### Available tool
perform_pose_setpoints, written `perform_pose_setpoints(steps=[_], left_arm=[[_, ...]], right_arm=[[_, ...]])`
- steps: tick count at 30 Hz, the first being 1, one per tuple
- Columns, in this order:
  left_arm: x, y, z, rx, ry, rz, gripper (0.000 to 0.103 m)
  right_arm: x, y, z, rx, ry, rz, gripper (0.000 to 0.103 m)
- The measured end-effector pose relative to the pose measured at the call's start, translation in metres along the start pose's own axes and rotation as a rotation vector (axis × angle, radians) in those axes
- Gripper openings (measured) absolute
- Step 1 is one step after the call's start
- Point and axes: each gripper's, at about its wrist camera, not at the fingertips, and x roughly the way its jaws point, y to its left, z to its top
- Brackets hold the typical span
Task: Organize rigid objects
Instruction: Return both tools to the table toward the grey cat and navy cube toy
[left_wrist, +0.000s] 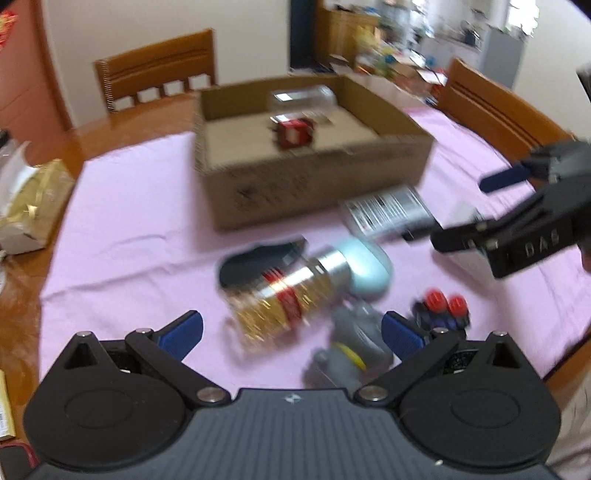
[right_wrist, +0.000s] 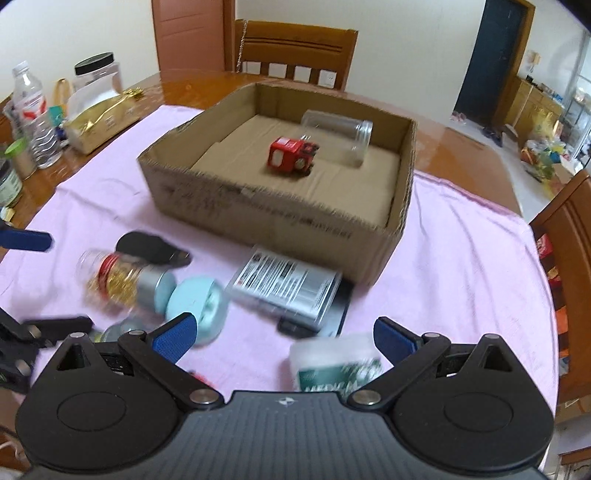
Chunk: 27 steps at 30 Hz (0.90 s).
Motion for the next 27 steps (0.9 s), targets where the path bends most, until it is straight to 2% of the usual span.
perform_pose_setpoints(steps=[5, 8, 14, 20, 24, 27], left_arm=[[0.013, -0.009, -0.013, 0.032, 0.041, 0.000, 0.102], [0.018, -0.006, -0.017, 0.007, 0.061, -0.021, 0.102], [0.016, 0.012, -0.027, -0.005, 0.088, 0.029, 0.102], [0.011, 0.035, -0.027, -0.056, 0.088, 0.074, 0.102], [0.011, 0.033, -0.028, -0.040, 0.096, 0.085, 0.102], [0.009, 0.029, -0.028, -0.033, 0.093, 0.075, 0.102]], right_arm=[[-0.005, 0.004, -0.008, -0.016, 0.015, 0.030, 0.103], [-0.006, 0.010, -0.010, -0.044, 0.016, 0.030, 0.103], [-0.007, 0.014, -0.013, -0.050, 0.033, 0.067, 0.103], [-0.003, 0.040, -0.026, -0.180, 0.080, 0.139, 0.103], [0.014, 0.053, -0.036, -0.228, 0.132, 0.185, 0.103], [0.028, 0.057, -0.044, -0.256, 0.168, 0.185, 0.103]])
